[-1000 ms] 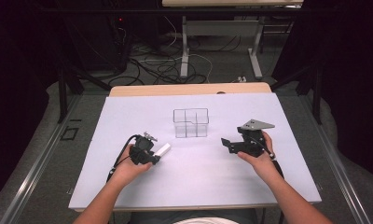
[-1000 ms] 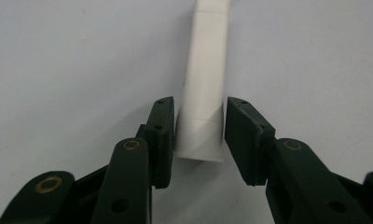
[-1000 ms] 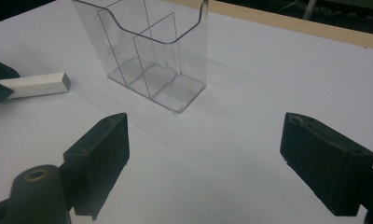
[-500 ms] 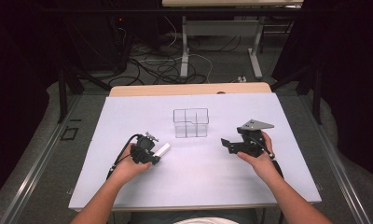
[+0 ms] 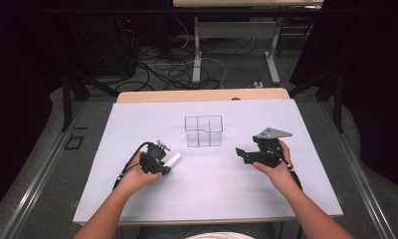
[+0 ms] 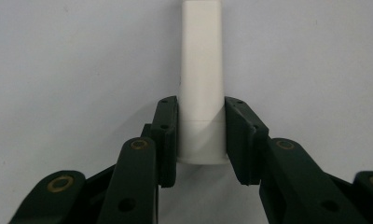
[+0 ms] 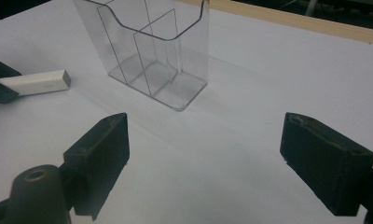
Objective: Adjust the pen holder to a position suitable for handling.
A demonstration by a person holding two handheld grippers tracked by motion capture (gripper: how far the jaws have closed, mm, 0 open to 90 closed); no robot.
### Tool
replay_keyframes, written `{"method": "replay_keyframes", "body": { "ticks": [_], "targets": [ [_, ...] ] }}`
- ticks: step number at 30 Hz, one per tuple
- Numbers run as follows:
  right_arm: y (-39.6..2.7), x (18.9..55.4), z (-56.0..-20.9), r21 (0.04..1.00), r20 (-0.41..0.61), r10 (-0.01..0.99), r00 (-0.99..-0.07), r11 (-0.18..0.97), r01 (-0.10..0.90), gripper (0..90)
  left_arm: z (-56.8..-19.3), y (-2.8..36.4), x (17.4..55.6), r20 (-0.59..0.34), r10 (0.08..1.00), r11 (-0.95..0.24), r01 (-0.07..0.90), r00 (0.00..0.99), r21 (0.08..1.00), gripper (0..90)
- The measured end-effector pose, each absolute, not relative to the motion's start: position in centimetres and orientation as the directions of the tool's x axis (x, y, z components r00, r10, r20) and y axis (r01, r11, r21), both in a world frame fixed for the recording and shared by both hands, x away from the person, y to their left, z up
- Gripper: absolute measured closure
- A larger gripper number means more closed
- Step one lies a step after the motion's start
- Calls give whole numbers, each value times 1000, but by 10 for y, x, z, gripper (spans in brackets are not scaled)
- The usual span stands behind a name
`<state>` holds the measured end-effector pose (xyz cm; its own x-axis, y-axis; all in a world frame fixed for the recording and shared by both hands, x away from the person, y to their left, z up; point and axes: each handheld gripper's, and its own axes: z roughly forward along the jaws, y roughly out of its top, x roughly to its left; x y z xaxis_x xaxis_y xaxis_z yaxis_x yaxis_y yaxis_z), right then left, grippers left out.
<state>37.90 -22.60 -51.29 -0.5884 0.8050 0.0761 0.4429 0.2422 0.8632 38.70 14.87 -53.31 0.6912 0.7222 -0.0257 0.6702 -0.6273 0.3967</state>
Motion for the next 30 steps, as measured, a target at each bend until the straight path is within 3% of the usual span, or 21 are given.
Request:
{"method": "replay_keyframes", "body": {
  "ticks": [15,30],
  "targets": [
    [-220,377,-510,869,39,796,-604,272,414,154,-519,156,383,-112,750,-557,713,652,426,673],
    [-203,365,-501,864,-115,740,-663,403,301,149,-498,154,363,-204,738,-521,735,643,435,672]
  ]
}}
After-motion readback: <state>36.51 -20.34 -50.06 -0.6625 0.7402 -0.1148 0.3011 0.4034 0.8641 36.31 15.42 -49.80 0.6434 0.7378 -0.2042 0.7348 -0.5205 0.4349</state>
